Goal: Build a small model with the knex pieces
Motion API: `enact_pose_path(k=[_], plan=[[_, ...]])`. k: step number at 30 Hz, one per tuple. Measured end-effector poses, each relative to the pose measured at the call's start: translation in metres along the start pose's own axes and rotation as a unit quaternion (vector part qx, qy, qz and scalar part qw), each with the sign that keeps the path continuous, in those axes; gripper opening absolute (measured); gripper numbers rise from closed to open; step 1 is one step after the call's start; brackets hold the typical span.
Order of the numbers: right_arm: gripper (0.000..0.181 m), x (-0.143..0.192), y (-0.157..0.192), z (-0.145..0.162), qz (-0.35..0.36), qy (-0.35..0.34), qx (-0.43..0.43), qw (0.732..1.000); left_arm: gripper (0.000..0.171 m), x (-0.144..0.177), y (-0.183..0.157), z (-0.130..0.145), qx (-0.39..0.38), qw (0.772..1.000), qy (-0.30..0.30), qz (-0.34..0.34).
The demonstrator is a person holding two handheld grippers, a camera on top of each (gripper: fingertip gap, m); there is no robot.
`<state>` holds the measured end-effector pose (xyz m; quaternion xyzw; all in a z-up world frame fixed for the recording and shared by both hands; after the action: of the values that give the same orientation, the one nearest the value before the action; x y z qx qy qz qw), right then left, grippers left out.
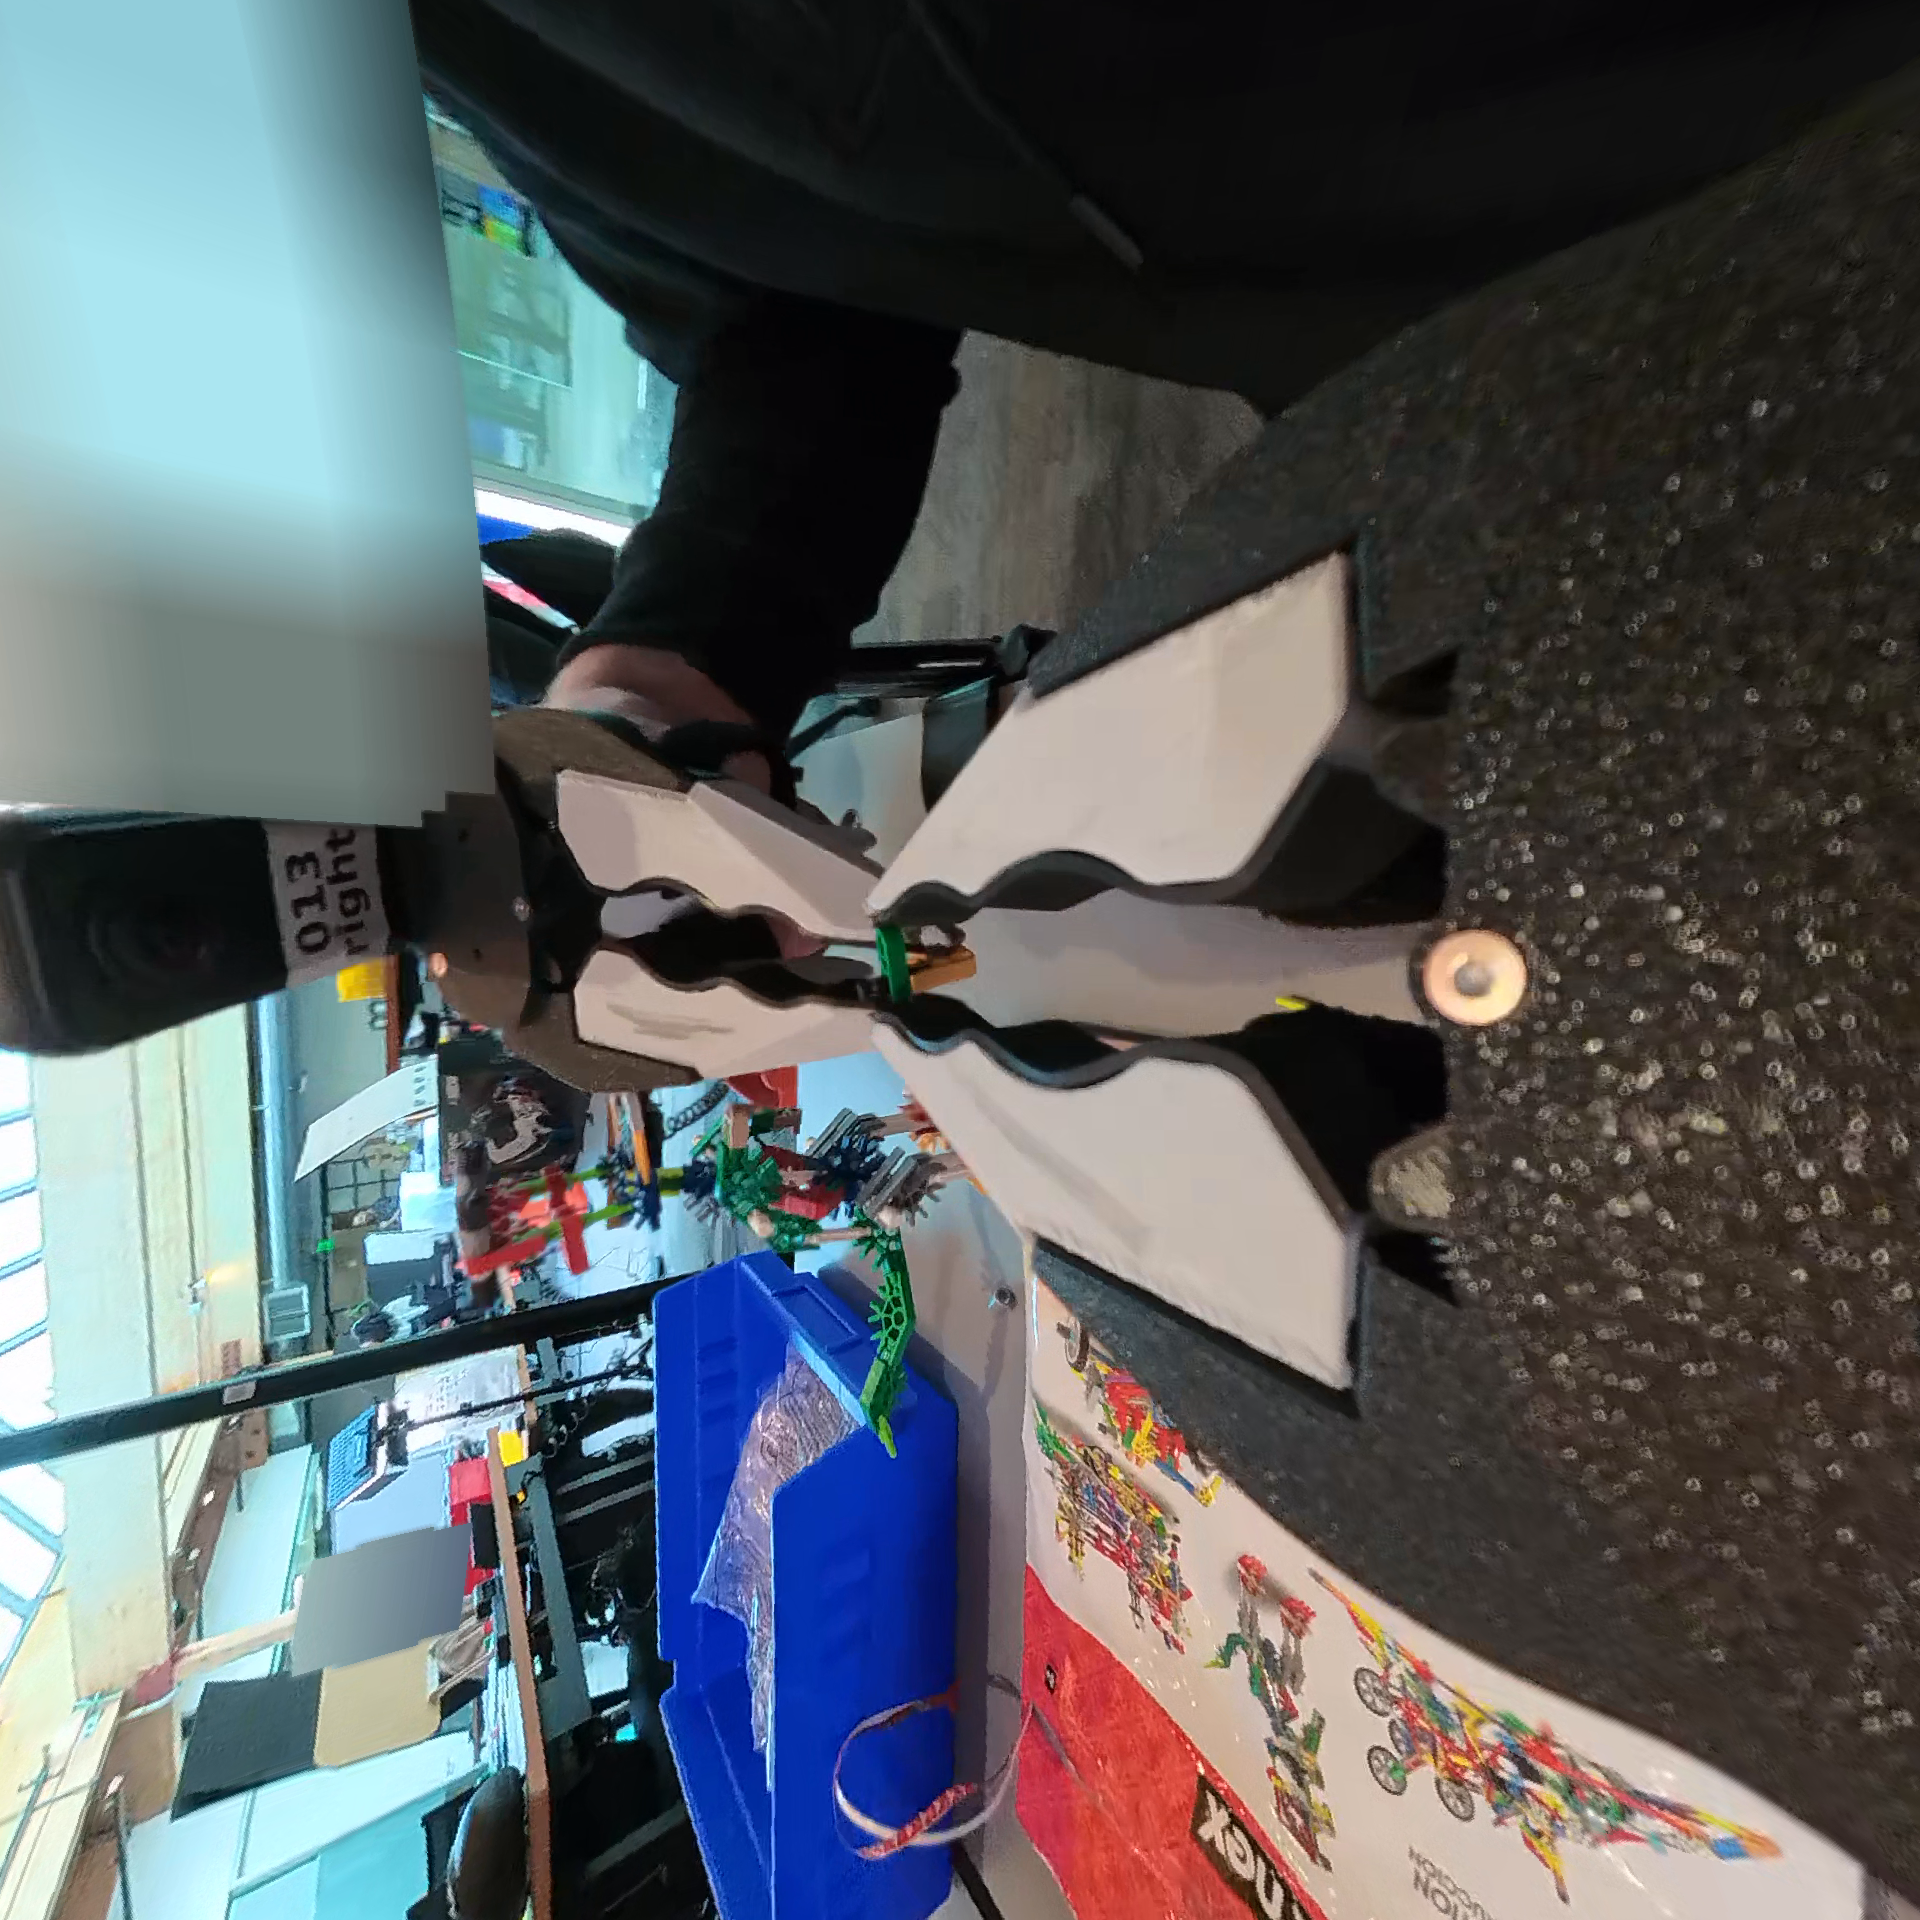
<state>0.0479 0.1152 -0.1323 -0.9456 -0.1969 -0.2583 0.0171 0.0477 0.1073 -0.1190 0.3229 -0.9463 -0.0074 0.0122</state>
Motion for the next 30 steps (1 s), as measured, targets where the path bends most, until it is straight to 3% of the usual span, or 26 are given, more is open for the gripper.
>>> enact_pose_path(k=[5,9,11,15,24,28,30], plan=[[0.026,0.016,-0.017,-0.013,0.091,-0.049,0.02,0.994,0.012,-0.003,0.013,-0.011,0.056,0.997,-0.043,-0.021],[0.028,0.04,-0.02,-0.023,0.172,-0.108,0.055,0.978,0.012,-0.002,0.029,-0.023,0.108,0.99,-0.086,-0.043],[0.027,0.047,-0.021,-0.02,0.233,-0.104,0.094,0.962,0.012,-0.003,0.037,-0.026,0.135,0.984,-0.1,-0.054],[0.019,0.048,-0.012,-0.017,0.378,-0.045,0.27,0.885,0.012,-0.012,0.048,-0.029,0.188,0.973,-0.112,-0.08],[0.02,0.04,-0.014,-0.017,0.531,0.03,0.472,0.703,0.011,-0.041,0.041,-0.039,0.319,0.934,-0.149,-0.06],[0.021,0.053,-0.02,-0.023,0.558,0.03,0.502,0.66,0.011,-0.051,0.035,-0.04,0.347,0.924,-0.149,-0.056],[0.02,0.057,-0.026,-0.018,0.558,0.045,0.51,0.653,0.011,-0.053,0.034,-0.042,0.36,0.919,-0.153,-0.051]])
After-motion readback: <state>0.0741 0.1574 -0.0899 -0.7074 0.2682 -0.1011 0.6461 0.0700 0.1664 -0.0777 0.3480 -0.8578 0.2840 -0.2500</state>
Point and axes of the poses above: each gripper's, where its closed fingertips meet, x back along the fingers, z out of its underside, y = z × x across the jaws, the point moved 1 cm from there along x, back along the fingers, and after that the axes turned 1 degree about y, right-handed, at the moved point
